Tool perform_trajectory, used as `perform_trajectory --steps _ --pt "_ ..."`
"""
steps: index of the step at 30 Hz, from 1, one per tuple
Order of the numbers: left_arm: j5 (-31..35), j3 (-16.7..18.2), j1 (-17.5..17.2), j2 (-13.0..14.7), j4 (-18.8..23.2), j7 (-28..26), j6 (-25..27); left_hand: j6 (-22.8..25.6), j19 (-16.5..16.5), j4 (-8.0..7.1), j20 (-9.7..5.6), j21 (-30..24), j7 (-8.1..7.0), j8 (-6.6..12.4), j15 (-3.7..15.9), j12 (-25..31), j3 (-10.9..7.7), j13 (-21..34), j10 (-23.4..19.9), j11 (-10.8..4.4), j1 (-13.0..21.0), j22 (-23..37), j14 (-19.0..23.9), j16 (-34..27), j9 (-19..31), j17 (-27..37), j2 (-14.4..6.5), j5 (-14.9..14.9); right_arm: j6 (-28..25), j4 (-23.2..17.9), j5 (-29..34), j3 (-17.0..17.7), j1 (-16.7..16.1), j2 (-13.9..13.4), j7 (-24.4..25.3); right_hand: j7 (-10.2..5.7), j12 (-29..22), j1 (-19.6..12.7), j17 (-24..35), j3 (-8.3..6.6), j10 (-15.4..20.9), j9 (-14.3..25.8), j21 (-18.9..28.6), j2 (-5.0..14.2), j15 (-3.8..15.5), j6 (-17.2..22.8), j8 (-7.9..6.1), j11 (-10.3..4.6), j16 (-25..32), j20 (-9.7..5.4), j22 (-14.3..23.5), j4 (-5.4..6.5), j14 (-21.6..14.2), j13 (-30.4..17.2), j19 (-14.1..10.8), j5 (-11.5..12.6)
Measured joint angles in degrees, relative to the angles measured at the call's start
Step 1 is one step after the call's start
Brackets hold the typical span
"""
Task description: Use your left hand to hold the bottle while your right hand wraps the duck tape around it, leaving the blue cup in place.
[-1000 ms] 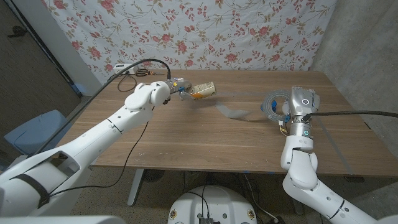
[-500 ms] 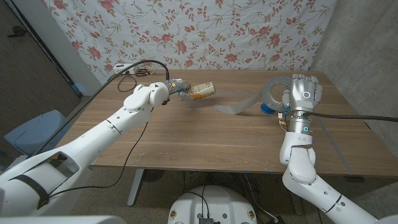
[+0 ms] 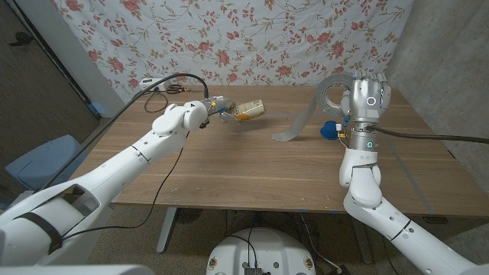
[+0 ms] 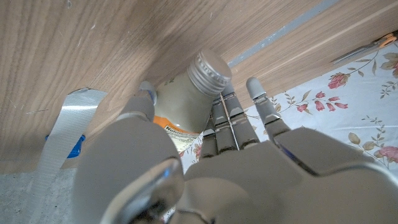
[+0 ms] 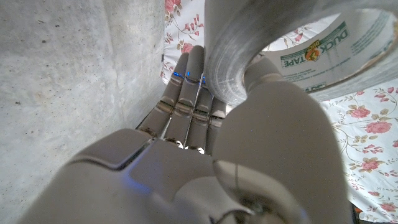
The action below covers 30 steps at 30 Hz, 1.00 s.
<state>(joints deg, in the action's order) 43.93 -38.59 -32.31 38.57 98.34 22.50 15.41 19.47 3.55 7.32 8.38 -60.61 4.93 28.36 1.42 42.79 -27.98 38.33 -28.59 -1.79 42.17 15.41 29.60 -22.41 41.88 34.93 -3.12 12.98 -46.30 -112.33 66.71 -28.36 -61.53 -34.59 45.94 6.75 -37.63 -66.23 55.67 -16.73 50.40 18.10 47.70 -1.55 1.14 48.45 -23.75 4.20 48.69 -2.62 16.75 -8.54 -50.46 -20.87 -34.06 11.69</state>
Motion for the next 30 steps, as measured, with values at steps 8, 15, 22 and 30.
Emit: perform_trajectory --steps 8,15,22,30 --pt "-0.12 -0.49 0.91 -0.52 -0.7 -0.34 -0.67 0.0 -0.52 0.01 -0.11 -0.46 0.0 0.0 0.22 0.23 -0.01 -0.26 0.0 0.0 0.01 -0.26 0.22 0.0 0.01 0.0 0.01 0.16 4.18 4.09 -0.74 -1.51 5.77 1.61 3.69 0.16 0.12 -0.15 0.66 -0.01 0.0 -0.04 0.65 -0.15 -0.31 0.16 -0.03 -0.01 -0.12 0.0 -0.27 -0.03 -0.33 0.0 0.0 0.0" --pt "0.0 -0.88 1.53 -0.99 -0.73 -0.26 -0.86 0.0 -0.51 0.08 -0.1 -0.97 0.0 0.0 0.21 0.23 -0.08 -0.19 0.0 0.0 0.01 -0.52 0.22 0.0 0.01 0.27 0.01 0.25 7.73 8.15 -2.4 -2.66 10.49 3.05 6.03 -0.2 0.22 -0.76 1.26 0.06 0.51 -0.37 1.56 -0.76 -0.3 0.81 -0.02 0.08 -0.22 0.01 -0.27 -0.1 -0.71 0.0 0.0 0.09" --pt "0.36 -1.32 2.02 -1.51 -0.33 0.35 -0.82 0.0 -0.51 0.08 -0.11 -1.29 0.0 0.0 0.22 0.24 -0.08 0.03 0.0 0.0 0.1 -0.89 0.83 0.0 0.02 0.26 0.1 0.25 10.63 11.3 -4.03 -3.48 14.02 4.09 7.26 0.09 0.2 -0.76 1.94 0.07 0.94 -0.5 2.14 -0.76 -0.3 1.12 0.09 0.31 -0.4 0.01 -0.49 -0.12 -0.72 0.0 0.01 0.23" --pt "0.76 -1.42 2.08 -1.82 1.08 1.16 0.19 0.19 -0.51 0.09 -0.11 -2.34 0.18 0.0 0.49 0.25 -0.08 0.46 -0.3 0.3 0.47 -1.32 1.71 0.0 0.03 0.53 0.47 0.25 13.71 16.36 -5.97 -4.51 19.04 5.42 7.93 0.09 0.07 -0.76 2.63 0.14 0.93 -0.68 2.89 -0.76 -0.4 1.13 0.14 0.3 -0.62 0.02 -0.53 -0.19 -0.83 0.0 0.02 0.23"
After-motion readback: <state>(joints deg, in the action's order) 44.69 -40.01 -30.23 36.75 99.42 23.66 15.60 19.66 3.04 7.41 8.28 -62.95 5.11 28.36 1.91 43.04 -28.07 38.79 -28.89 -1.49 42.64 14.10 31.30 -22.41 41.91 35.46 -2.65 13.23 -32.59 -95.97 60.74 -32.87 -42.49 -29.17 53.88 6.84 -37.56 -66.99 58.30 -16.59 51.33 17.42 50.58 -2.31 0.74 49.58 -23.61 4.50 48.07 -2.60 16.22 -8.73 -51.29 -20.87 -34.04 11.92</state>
